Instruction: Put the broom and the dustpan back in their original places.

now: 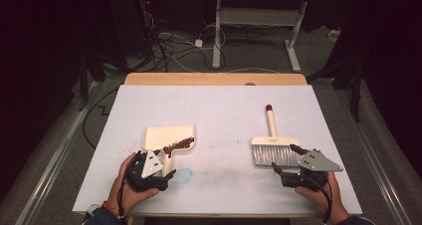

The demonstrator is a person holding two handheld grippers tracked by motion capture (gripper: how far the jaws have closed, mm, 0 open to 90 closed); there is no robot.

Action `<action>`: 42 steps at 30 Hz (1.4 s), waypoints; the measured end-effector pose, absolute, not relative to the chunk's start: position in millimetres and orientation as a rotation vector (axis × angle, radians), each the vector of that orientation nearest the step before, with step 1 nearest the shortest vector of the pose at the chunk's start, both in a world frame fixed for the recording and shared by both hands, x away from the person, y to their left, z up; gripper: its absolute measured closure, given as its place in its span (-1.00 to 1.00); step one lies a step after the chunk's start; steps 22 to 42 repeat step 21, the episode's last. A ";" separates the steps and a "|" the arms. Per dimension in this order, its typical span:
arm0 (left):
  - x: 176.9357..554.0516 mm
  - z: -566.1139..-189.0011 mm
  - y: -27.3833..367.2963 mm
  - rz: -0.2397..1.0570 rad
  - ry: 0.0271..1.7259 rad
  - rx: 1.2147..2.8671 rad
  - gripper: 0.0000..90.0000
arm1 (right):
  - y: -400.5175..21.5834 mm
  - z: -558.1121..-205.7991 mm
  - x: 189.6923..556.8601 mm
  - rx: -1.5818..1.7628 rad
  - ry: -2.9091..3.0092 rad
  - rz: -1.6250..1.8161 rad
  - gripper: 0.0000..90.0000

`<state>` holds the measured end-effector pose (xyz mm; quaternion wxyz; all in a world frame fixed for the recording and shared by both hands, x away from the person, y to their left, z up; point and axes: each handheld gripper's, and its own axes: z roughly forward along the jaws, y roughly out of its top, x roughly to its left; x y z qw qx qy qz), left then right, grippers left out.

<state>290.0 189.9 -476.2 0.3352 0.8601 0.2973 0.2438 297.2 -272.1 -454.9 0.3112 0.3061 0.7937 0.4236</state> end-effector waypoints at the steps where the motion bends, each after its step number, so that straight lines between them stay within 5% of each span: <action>1: 290.2 -476.4 190.0 0.636 0.776 2.243 -0.57 | -272.1 -454.9 297.2 0.806 2.097 1.118 -0.64; 42: 295.5 -477.0 197.0 0.641 0.823 2.218 -0.57 | -272.7 -452.4 301.4 0.803 2.096 1.155 -0.64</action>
